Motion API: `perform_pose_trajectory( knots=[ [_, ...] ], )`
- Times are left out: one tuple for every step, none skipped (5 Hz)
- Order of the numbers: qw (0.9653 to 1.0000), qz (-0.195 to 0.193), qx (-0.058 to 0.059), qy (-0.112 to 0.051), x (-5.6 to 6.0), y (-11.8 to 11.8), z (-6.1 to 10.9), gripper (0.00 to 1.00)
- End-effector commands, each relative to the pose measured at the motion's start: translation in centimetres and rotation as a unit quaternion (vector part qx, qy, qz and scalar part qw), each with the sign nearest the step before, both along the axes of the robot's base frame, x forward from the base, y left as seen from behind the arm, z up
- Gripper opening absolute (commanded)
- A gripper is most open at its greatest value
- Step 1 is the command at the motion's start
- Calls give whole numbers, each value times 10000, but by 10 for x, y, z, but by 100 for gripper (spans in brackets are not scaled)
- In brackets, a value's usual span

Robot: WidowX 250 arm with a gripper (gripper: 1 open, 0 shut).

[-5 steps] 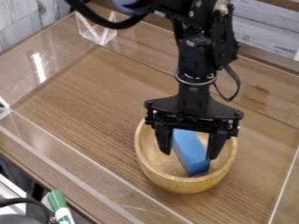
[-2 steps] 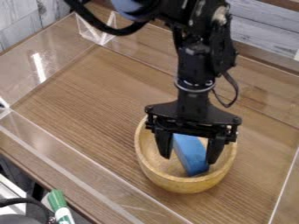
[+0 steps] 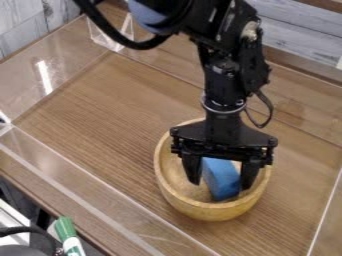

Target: Remove the blue block from inside the brown bowl and put it on the table

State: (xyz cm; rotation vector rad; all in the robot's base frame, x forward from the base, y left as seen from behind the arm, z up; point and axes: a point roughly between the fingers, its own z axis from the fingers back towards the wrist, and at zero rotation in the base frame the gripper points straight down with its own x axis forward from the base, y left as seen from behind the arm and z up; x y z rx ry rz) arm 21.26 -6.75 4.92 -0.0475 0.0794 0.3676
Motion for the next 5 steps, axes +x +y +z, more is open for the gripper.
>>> perform_pose_trajectory(
  knots=[
    [9997,78,-55,-209,9,0,3,0],
    [9998,39,-37,-196,9,1,6,0],
    [9999,-7,-13,-172,8,2,9,0],
    [9999,-45,-2,-153,8,3,13,0],
    [9999,-83,9,-134,8,4,17,0]
  ],
)
